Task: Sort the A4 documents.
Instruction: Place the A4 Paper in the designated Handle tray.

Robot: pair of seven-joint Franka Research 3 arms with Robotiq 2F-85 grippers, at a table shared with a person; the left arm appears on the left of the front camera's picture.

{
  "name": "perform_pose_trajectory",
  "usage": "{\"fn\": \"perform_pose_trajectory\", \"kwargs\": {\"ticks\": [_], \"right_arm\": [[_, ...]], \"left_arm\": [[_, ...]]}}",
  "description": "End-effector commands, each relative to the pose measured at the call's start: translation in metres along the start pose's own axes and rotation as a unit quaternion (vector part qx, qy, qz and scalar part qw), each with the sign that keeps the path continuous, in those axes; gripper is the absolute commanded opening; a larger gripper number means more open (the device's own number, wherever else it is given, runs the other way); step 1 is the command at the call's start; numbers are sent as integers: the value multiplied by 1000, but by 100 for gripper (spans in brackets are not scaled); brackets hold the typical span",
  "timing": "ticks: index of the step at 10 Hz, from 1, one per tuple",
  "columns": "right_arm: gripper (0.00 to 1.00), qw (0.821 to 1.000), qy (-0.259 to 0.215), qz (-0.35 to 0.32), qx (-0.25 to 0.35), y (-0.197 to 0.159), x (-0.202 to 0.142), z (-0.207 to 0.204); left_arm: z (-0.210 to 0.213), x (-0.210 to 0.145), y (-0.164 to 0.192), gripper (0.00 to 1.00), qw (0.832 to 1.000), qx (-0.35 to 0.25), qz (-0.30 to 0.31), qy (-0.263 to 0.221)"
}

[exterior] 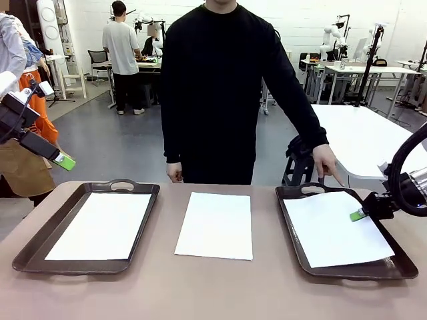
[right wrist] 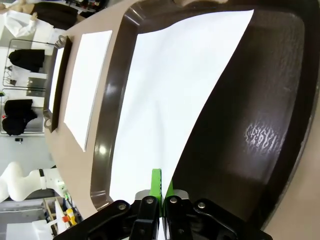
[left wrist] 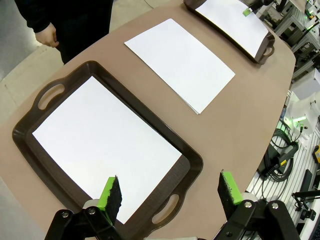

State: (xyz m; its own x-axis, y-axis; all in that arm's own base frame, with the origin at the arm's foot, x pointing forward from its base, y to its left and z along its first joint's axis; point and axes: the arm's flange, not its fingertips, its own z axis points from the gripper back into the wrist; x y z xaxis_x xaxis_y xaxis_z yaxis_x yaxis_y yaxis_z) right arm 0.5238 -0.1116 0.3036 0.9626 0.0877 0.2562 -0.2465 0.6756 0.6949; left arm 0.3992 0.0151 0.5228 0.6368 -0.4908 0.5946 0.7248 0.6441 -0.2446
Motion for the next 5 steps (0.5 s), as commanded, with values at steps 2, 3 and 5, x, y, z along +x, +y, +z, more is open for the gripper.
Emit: {"fn": "perform_pose_trajectory", "kwargs": {"ticks": [2, 3, 5], "right_arm": [[1, 1000, 9, -11, -11, 10, -5, -7], [1, 1000, 0, -11, -19, 11, -4, -4], [1, 999, -6, -16, -31, 11, -6, -2]], "left_arm": [[0, -1, 1, 100, 1000, -2, -3, -1], [0, -1, 1, 100, 1000, -2, -3, -1], [0, -1, 1, 100, 1000, -2, -3, -1]]}}
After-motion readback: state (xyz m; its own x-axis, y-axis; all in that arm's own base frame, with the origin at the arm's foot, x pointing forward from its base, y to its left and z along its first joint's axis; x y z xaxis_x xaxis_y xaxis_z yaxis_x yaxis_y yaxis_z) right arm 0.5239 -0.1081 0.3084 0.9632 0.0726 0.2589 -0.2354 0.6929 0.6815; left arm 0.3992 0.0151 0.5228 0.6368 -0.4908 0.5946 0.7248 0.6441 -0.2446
